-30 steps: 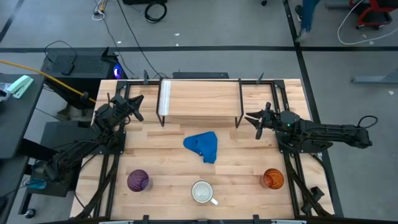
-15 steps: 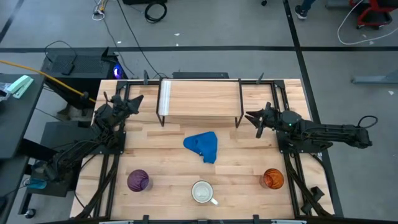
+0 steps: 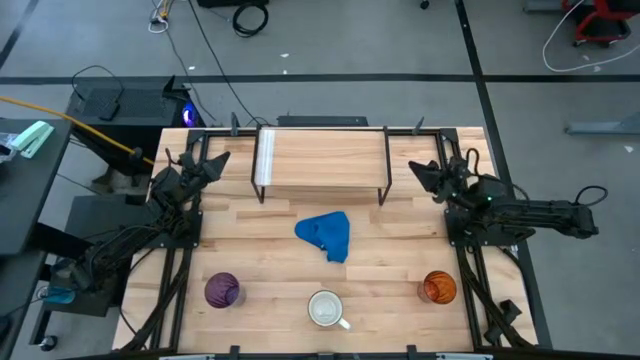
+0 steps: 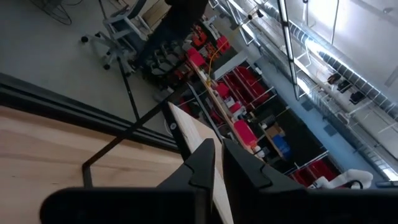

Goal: Stack small to large cups/mugs on shelf
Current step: Move the orange glass to the middle of the table

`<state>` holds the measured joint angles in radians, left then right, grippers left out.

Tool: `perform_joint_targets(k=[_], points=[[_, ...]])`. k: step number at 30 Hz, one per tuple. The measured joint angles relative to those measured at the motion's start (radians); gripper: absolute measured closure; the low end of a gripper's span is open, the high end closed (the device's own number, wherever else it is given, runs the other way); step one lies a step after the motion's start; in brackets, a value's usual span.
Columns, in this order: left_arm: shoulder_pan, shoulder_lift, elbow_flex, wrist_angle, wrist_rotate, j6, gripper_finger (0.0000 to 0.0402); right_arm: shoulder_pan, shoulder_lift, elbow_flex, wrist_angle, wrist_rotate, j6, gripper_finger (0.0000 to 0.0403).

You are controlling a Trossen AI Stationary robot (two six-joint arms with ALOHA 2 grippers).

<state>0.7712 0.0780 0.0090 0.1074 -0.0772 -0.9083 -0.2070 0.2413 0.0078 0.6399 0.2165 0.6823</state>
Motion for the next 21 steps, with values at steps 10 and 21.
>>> perform_joint_targets(k=[10,21], points=[[0.0,0.0,0.0,0.14,0.027,-0.207,0.0379,0.0,0.0,0.0,0.25,0.0,0.007,0.03],[-0.001,0.0,0.0,0.803,0.06,-0.101,0.0383,0.0,0.0,0.057,0.422,-0.035,0.006,0.03]])
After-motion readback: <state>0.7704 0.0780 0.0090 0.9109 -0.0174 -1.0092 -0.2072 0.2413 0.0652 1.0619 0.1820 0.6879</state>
